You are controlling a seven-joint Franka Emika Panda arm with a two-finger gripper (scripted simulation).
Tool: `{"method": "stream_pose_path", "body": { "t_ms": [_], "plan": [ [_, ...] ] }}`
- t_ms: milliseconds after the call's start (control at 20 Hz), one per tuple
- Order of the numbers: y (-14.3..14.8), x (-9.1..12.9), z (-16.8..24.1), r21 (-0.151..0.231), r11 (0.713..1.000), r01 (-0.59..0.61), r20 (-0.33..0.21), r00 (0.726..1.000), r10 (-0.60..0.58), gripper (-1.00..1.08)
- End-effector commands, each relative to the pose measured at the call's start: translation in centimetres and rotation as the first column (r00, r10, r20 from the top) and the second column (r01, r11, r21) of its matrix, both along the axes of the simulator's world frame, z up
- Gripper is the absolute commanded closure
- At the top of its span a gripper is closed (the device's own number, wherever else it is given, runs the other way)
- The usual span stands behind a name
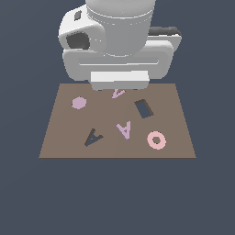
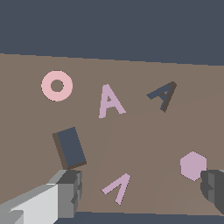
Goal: Insert a designated object into the corresponding slot on a board.
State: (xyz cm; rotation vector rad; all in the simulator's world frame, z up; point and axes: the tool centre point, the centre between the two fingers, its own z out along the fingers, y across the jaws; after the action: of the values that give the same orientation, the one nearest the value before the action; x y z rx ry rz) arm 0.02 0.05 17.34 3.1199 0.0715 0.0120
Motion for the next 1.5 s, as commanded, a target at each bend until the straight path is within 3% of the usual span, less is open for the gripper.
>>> {"method": "stream_pose_path", "body": {
  "t_ms": [0,450,1450],
  "plan": [
    [0.0,0.0,0.0,0.0,1.0,0.0,0.0,1.0,0.0,-0.92],
    [0.2,1.0,-1.8,0.003,1.0,-0.031,-0.001,1.0,0.031,-0.92],
    [2.4,6.4,-11.8,0.02,0.978,-0.209,-0.008,0.978,0.209,-0.92]
  ]
}}
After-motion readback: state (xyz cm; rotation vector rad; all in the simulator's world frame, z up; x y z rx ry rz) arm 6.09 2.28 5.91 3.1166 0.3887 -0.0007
